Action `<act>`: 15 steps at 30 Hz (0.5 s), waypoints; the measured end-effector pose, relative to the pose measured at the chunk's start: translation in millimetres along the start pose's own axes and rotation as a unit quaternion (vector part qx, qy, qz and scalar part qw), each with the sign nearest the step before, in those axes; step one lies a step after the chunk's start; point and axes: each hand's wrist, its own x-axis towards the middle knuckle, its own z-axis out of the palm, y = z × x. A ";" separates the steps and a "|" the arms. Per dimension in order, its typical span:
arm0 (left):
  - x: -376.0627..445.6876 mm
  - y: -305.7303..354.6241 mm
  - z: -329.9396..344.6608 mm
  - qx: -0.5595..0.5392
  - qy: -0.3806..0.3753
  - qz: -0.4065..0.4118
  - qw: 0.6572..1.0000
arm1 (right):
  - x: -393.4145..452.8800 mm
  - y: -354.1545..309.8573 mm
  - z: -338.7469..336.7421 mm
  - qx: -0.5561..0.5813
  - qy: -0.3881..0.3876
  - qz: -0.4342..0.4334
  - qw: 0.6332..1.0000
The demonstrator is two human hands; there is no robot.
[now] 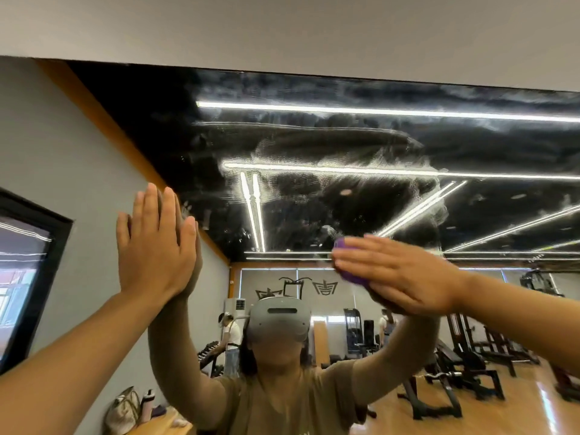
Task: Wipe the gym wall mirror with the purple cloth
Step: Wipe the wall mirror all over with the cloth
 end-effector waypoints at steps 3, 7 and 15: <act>-1.1 0.4 -0.2 0.003 0.003 0.002 1.000 | 37.3 27.4 -12.2 -0.010 0.054 0.085 0.995; -1.1 0.5 -0.1 -0.001 0.004 0.000 1.000 | 84.1 55.9 -24.1 -0.004 0.113 0.223 0.968; -0.4 -0.3 -3.0 0.000 -0.015 0.005 1.000 | 36.3 -27.7 10.2 -0.013 0.054 0.042 0.998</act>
